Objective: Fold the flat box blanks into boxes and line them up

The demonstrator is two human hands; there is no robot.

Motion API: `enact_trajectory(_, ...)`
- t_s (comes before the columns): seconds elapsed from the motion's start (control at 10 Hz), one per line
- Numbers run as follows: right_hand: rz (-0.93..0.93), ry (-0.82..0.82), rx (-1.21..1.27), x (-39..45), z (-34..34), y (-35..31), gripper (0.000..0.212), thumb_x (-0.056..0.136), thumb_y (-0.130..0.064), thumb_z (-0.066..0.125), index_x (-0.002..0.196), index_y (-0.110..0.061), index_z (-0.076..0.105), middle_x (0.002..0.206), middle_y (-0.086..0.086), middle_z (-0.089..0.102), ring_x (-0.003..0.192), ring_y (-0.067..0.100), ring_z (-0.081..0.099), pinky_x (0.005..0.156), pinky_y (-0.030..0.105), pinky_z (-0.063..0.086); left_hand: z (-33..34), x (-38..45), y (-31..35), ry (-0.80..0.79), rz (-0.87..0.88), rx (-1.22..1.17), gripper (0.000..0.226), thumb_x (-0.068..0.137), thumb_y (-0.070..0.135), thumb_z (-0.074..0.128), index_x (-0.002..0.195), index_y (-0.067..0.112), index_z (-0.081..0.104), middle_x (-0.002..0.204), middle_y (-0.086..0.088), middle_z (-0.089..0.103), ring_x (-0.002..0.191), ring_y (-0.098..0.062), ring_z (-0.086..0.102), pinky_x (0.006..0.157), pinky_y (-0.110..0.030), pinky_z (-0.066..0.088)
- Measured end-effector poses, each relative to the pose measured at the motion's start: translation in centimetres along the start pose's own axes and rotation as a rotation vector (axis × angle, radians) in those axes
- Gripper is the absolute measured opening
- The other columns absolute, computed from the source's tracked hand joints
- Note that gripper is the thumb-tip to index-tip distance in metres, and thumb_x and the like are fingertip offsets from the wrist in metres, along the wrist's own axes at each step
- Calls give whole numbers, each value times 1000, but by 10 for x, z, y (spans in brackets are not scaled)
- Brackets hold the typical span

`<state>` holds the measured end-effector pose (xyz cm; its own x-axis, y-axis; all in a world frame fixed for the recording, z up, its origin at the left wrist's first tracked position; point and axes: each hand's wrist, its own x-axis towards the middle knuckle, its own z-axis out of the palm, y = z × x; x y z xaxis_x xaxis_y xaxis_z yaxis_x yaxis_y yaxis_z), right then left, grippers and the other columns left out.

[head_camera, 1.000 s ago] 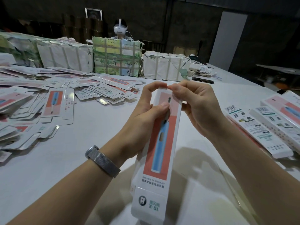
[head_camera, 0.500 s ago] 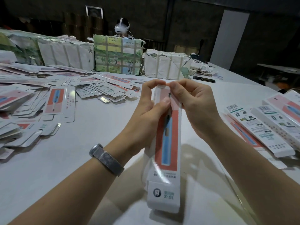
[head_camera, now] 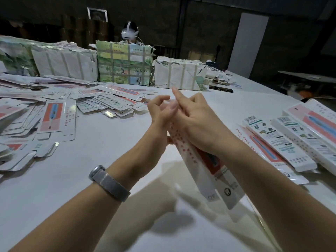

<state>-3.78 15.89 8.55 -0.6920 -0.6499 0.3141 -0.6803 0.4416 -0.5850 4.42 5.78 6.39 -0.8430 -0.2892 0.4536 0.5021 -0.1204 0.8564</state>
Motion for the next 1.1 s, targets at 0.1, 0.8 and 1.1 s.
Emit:
enact_trajectory(0.1, 14, -22, -127, -2, -8, 0, 75, 91, -60, 52, 155, -39, 20, 115, -6, 38, 115, 16, 50, 101, 39, 45, 0, 5, -9, 0, -65, 45, 64, 91, 25, 60, 147, 2, 38, 148, -19, 48, 136, -33, 47, 101, -31, 44)
enact_trajectory(0.8, 666, 301, -726, -22, -130, 169, 21, 91, -21, 62, 112, -22, 62, 102, 5, 63, 87, 24, 56, 76, 36, 48, -32, 28, -55, -16, -101, 450, 35, 108, 10, 29, 100, 24, 60, 131, -9, 57, 113, -13, 54, 63, -9, 51)
enact_trajectory(1.1, 586, 363, -702, -18, -120, 175, 23, 94, -31, 59, 116, -27, 62, 107, 1, 66, 80, 17, 54, 65, 31, 39, -41, 11, -55, -35, 21, 603, 31, 77, 59, 52, 95, 45, 72, 101, 17, 73, 100, -13, 65, 78, -45, 50)
